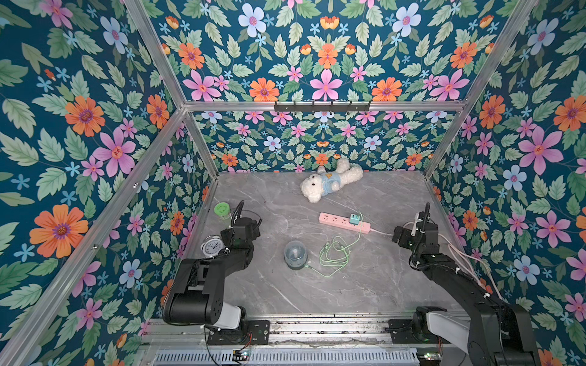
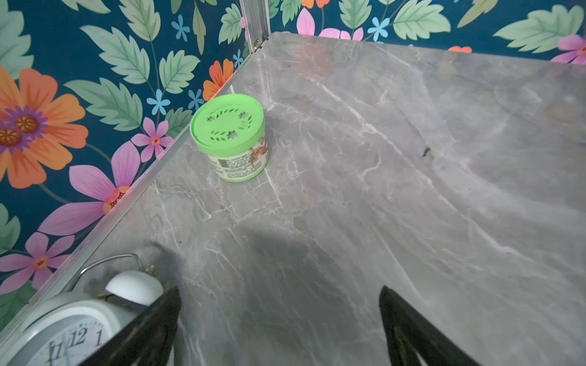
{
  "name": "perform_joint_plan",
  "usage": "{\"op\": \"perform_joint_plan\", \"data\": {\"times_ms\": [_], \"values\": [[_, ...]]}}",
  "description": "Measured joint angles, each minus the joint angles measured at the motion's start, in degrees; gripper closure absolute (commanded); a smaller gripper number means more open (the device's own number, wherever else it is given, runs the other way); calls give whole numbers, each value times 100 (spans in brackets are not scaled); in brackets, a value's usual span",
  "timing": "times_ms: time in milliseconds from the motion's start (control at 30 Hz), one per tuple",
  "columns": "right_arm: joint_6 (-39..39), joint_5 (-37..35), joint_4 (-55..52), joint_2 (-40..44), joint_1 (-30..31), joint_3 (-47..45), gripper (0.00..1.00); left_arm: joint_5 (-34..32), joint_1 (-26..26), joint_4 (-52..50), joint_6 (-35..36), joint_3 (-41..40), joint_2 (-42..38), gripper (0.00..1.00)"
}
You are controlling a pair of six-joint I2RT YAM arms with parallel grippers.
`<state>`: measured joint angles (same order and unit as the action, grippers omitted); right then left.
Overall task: Charge the cordless meat grinders
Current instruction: Reset both arms
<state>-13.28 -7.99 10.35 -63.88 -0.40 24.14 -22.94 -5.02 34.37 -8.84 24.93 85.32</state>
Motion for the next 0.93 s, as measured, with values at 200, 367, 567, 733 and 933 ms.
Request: {"op": "perform_joint_plan", "data": {"times_ms": [200,367,567,733,933], "values": [[160,-306,1207,-190,-101,-466,1,496,310,1871,348,-575,398,1],[385,-238,2433,-804,-101,-765,1,844,326,2898,479,-1027,649,1],[667,199,3447,-1891,-111,-782,1,1043,319,3289,595,-892,667,1],[745,330,4048,-1919,-144,-730,1,1069,319,3333,612,-907,658,1],[761,361,4017,-1897,-142,-717,1,1080,315,3331,619,-881,667,1]]}}
